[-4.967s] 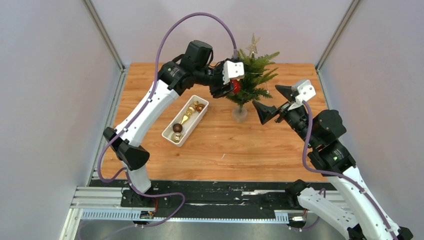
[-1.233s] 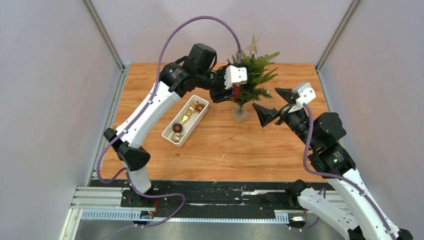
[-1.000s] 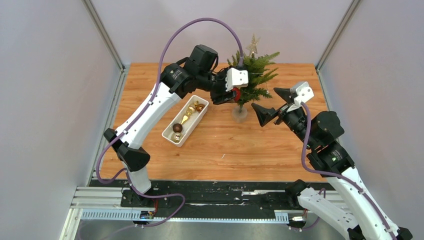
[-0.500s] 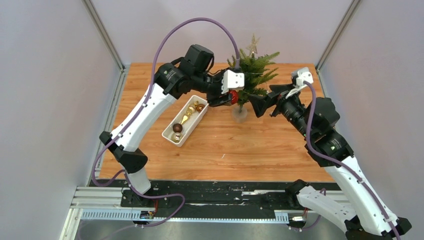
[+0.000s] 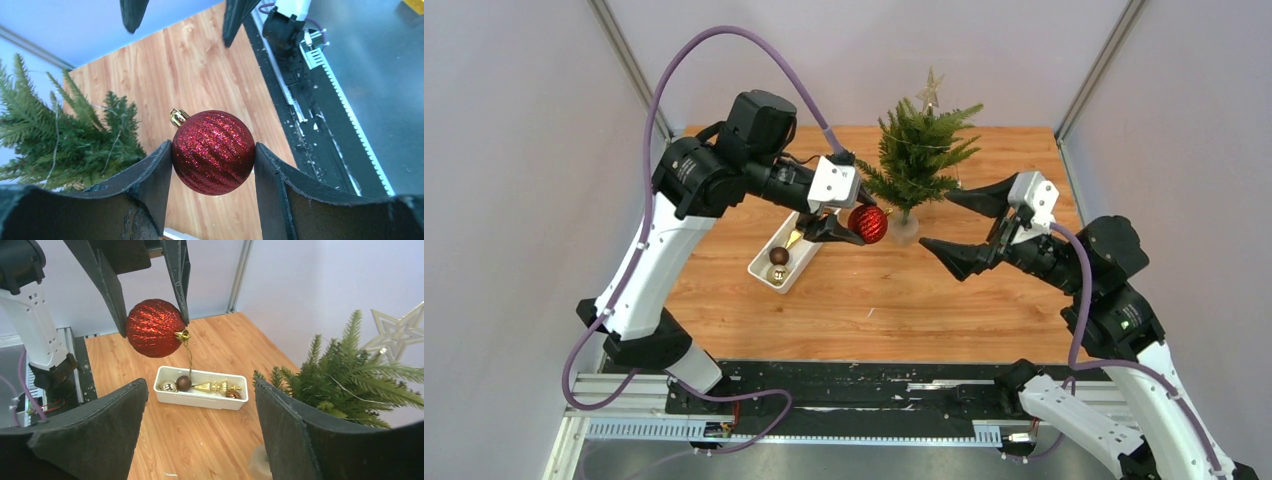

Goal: Decorate the small christmas tree
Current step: Hang the decoration item on the Christmas tree.

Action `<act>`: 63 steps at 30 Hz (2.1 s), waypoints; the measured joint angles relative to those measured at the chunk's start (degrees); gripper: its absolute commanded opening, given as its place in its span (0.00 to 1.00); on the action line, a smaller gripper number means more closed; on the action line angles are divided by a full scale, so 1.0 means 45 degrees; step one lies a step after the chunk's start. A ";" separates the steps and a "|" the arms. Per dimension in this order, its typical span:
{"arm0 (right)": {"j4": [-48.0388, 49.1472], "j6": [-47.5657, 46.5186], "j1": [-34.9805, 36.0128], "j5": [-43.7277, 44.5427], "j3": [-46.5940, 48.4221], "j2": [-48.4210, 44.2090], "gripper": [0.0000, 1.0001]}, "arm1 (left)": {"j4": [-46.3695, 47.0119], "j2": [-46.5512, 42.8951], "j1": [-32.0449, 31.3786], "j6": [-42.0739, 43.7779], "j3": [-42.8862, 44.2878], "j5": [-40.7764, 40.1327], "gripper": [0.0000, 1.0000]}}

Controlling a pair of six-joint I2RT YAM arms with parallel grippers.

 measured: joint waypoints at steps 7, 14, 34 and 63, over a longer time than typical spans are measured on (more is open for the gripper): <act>0.0665 0.0277 0.0000 -0.1797 -0.0044 0.1273 0.59 | -0.0087 -0.0058 -0.0379 -0.0588 -0.0005 0.0457 0.00; 0.1632 0.0724 0.0000 -0.3818 -0.0185 0.1948 0.35 | 0.0010 -0.0170 -0.0675 -0.1010 -0.0019 0.0602 0.00; 0.2375 0.1083 0.0000 -0.4838 -0.0209 0.2108 0.10 | 0.0087 -0.0209 -0.0709 -0.1039 -0.0126 0.0602 0.00; 0.2506 0.1302 0.0000 -0.3939 -0.0627 0.1642 0.00 | 0.0296 -0.0209 -0.0719 -0.1205 -0.0350 0.0981 0.00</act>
